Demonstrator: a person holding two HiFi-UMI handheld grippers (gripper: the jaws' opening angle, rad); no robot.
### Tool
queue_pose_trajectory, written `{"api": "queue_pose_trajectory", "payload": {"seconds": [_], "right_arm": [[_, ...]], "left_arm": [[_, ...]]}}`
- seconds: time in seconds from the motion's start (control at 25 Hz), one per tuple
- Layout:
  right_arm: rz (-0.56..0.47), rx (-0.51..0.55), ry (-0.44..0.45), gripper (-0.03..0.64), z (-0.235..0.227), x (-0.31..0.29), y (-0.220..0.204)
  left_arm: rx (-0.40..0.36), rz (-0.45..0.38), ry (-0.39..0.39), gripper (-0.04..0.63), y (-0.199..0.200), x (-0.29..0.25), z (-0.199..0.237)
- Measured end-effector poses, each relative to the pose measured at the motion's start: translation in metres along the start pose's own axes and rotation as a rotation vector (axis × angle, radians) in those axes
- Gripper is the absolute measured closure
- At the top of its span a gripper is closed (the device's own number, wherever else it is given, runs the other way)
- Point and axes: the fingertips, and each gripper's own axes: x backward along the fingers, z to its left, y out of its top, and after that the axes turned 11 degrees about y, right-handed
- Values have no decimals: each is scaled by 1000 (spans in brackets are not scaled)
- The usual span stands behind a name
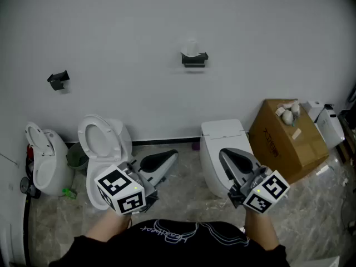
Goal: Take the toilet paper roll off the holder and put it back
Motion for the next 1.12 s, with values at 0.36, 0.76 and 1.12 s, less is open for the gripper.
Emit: {"api": "queue_pose_trajectory", "payload": {"seconds": [0.36,0.76,1.12], "right_arm": [[19,9,15,614,-4,19,7],[28,35,4,506,-25,50,3],[68,74,-21,300,-50,85,-1]], "left_arm": [[-7,4,-2,589,-4,-8,-23],[-2,-17,52,589,-12,-28,-38],[6,-26,64,589,-22,-55,-58]]}}
